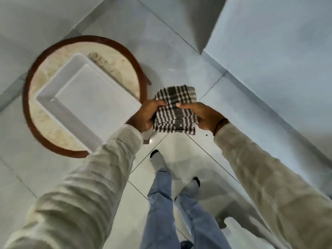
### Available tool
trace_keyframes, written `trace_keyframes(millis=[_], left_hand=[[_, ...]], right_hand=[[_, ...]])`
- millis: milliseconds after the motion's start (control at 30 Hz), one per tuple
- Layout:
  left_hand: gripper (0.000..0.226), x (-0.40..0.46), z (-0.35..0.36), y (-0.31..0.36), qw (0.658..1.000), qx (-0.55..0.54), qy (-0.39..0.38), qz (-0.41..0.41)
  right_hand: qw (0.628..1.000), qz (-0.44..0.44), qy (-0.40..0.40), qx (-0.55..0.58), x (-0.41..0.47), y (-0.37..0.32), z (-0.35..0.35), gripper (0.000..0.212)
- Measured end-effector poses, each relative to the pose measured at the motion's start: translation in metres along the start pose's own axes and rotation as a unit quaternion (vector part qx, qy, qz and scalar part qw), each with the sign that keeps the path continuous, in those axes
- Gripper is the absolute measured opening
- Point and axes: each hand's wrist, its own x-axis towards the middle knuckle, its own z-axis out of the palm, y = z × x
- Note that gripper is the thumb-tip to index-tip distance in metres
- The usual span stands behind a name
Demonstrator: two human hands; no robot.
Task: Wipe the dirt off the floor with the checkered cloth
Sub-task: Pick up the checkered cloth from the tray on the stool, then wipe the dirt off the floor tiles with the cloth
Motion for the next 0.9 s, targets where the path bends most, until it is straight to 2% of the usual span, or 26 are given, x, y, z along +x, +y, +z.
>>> trace_keyframes(millis=[133, 200, 367, 467, 567, 633, 767, 833, 900], left_hand=[[0.033, 0.057, 0.071, -0.064, 0.989, 0.136, 0.043, 0.04], [0.032, 0.098, 0.097, -0.104, 0.976, 0.2, 0.056, 0.061], [0.018, 0.234, 0.111, -0.212, 0.936, 0.331, 0.065, 0.099], [0.014, 0.308, 0.098, -0.255, 0.861, 0.475, 0.075, 0.167], [0.029, 0.401, 0.077, -0.305, 0.762, 0.607, 0.036, 0.222], [0.043, 0.447, 0.065, -0.327, 0.685, 0.686, 0.006, 0.245], [0.063, 0.526, 0.053, -0.359, 0.55, 0.78, -0.007, 0.297], [0.069, 0.558, 0.05, -0.374, 0.513, 0.793, 0.03, 0.327], [0.071, 0.584, 0.043, -0.385, 0.498, 0.793, 0.054, 0.348]], right_hand=[[0.995, 0.01, 0.07, 0.075, -0.013, 0.053, -0.102, 0.048], [0.986, 0.016, 0.113, 0.125, -0.005, 0.09, -0.148, 0.045], [0.935, 0.027, 0.287, 0.205, 0.073, 0.208, -0.257, 0.033], [0.889, 0.025, 0.426, 0.165, 0.121, 0.265, -0.311, 0.022], [0.825, 0.044, 0.562, 0.035, 0.188, 0.329, -0.367, 0.03], [0.798, 0.032, 0.599, -0.052, 0.219, 0.356, -0.388, 0.03], [0.767, -0.034, 0.608, -0.202, 0.274, 0.381, -0.424, 0.036], [0.768, -0.083, 0.557, -0.305, 0.305, 0.386, -0.426, 0.045], [0.769, -0.057, 0.485, -0.412, 0.337, 0.401, -0.419, 0.056]])
